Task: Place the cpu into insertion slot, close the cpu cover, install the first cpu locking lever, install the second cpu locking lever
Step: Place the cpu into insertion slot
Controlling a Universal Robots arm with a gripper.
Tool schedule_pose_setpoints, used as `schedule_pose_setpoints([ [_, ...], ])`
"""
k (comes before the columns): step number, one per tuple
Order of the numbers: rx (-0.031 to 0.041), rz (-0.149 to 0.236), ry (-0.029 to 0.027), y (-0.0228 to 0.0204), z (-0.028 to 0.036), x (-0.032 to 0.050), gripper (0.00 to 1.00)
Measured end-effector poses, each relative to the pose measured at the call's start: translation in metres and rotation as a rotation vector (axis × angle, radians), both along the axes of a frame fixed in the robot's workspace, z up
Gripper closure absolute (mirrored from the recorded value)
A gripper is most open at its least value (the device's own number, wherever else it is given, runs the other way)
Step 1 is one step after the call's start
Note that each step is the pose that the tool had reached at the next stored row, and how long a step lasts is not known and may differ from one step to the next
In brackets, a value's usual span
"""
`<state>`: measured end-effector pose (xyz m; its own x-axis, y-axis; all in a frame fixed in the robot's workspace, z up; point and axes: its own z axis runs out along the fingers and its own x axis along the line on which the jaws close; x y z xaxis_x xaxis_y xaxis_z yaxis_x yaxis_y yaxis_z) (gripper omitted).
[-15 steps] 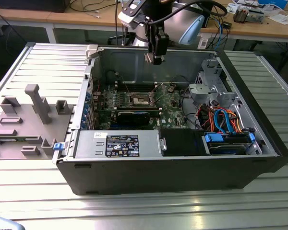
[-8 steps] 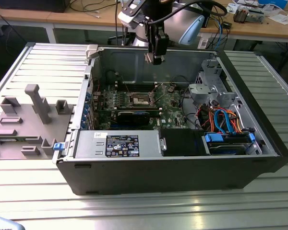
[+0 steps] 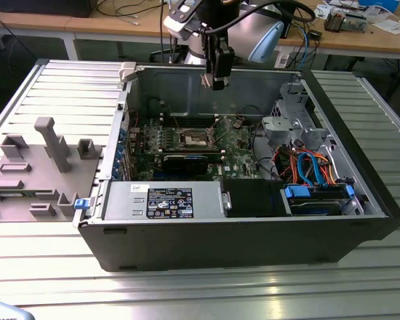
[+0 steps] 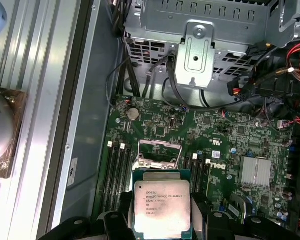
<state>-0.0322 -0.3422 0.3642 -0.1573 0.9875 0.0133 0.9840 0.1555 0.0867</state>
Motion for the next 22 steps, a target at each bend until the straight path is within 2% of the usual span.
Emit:
schedule_pose_setpoints([
  [22,0.0,-0.037,0.0,0.0,0.0,0.0,0.45],
])
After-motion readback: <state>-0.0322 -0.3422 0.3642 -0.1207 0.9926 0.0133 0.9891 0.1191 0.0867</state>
